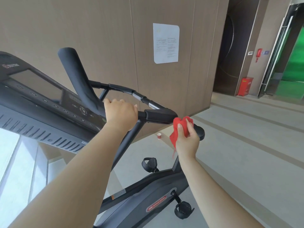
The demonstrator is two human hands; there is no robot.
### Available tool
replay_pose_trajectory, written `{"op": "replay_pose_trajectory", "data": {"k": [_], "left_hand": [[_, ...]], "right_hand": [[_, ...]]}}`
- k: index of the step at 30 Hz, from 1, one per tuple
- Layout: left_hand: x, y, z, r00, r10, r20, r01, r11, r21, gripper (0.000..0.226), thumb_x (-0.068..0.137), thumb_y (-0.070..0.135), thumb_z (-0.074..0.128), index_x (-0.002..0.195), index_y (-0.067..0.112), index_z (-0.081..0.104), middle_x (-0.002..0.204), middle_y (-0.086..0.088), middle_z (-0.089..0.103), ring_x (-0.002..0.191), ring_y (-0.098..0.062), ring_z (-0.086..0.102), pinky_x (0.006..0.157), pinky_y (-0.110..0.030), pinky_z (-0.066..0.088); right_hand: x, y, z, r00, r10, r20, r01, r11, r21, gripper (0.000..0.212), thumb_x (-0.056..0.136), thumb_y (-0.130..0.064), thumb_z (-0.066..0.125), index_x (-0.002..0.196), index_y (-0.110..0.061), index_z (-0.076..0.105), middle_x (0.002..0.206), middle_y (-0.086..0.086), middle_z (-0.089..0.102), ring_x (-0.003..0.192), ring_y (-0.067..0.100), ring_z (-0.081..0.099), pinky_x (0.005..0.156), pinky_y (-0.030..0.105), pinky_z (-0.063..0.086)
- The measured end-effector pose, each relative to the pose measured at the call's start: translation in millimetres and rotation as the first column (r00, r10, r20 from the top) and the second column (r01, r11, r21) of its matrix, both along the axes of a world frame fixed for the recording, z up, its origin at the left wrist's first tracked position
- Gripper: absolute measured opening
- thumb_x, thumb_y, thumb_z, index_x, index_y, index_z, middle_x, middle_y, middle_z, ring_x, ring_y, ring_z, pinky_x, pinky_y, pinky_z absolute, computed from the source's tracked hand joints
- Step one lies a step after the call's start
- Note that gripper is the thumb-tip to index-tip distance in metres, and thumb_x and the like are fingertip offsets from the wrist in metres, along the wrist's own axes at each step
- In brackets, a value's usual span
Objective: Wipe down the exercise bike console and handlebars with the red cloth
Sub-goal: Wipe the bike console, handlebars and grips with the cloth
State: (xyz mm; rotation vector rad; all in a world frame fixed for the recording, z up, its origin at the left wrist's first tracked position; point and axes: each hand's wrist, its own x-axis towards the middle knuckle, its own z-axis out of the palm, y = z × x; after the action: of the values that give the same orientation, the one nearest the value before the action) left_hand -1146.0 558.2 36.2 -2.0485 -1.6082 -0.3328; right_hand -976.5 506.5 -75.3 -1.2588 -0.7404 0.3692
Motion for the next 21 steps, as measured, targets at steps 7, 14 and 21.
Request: {"op": "replay_pose_trajectory", "data": {"k": [7,14,21], "left_hand": [[-1,1,-1,1.0,-0.006,0.009,0.006,1.0,0.017,0.053,0.1,0.035,0.016,0.091,0.014,0.064,0.091,-0.006,0.061,0.08,-0.026,0.049,0.092,-0.041,0.032],[-1,2,0,1.0,-0.011,0.004,0.011,1.0,0.021,0.052,0.1,0.034,0.017,0.087,0.014,0.063,0.084,-0.004,0.054,0.076,-0.025,0.046,0.091,-0.04,0.031],[0,1,0,1.0,-0.002,-0.023,0.003,1.0,0.029,0.05,0.099,0.033,0.018,0.088,0.014,0.063,0.088,-0.005,0.059,0.075,-0.025,0.045,0.086,-0.039,0.032]], "right_hand": [[-15,1,8,0.957,0.085,0.276,-0.108,0.992,0.068,0.038,0.09,-0.019,0.059,0.128,-0.019,0.055,0.139,-0.007,0.046,0.129,0.003,0.039,0.095,-0.001,0.024],[9,3,13,0.983,0.064,0.173,-0.072,0.997,0.039,0.037,0.093,-0.025,0.053,0.13,-0.022,0.053,0.135,-0.006,0.053,0.122,0.007,0.047,0.101,0.022,0.038],[10,-4,-2,0.978,0.165,0.129,-0.176,0.981,0.082,0.034,0.087,-0.032,0.058,0.121,-0.034,0.06,0.119,-0.021,0.06,0.116,0.006,0.055,0.101,0.037,0.044]]}}
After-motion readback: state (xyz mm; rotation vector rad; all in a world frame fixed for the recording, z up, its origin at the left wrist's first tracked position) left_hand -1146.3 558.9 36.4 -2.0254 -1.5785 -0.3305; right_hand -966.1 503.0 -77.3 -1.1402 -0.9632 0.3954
